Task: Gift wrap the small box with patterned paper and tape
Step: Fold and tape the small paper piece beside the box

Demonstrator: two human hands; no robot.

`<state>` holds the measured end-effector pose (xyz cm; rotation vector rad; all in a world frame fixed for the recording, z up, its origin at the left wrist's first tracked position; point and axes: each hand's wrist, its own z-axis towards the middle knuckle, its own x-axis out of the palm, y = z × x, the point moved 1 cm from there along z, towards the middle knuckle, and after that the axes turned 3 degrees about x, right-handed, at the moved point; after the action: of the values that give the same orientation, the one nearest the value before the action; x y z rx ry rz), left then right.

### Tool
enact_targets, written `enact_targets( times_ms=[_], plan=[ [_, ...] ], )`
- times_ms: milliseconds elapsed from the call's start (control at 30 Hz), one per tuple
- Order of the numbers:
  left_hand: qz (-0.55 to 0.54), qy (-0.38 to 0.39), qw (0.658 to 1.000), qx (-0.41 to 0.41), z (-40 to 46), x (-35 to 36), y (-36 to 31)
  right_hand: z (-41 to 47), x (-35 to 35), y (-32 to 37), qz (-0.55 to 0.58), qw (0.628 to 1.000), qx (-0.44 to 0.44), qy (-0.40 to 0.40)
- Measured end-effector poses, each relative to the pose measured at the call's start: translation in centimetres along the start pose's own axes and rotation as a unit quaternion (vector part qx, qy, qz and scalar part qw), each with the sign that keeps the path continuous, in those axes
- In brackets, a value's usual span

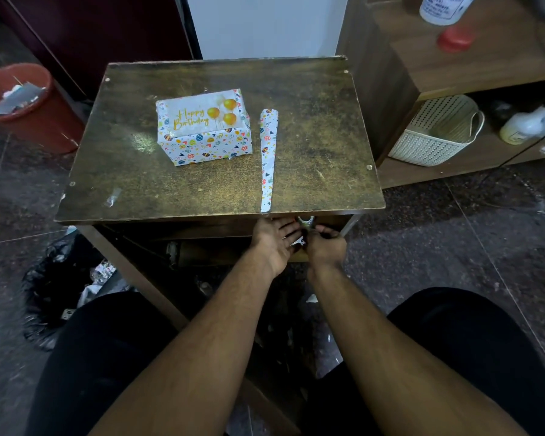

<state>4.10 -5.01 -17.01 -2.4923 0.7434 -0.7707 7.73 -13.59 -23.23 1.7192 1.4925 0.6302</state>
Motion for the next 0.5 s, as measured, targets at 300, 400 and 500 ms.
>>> enact_targets(
  times_ms=[300,400,500],
  plan=[
    [-0.009,-0.017,1.000,0.021,-2.8,-0.6,-0.2,-2.6,-1.9,0.2,-0.075,0.996,-0.022,0.046],
    [-0.007,-0.013,0.999,0.028,-4.8,-0.8,0.0,-4.2,-2.8,1.0,-0.094,0.992,-0.034,0.077],
    [0.008,-0.011,0.999,0.039,-7.6,-0.8,0.1,-5.8,-3.6,2.1,-0.105,0.988,-0.052,0.105]
  ],
)
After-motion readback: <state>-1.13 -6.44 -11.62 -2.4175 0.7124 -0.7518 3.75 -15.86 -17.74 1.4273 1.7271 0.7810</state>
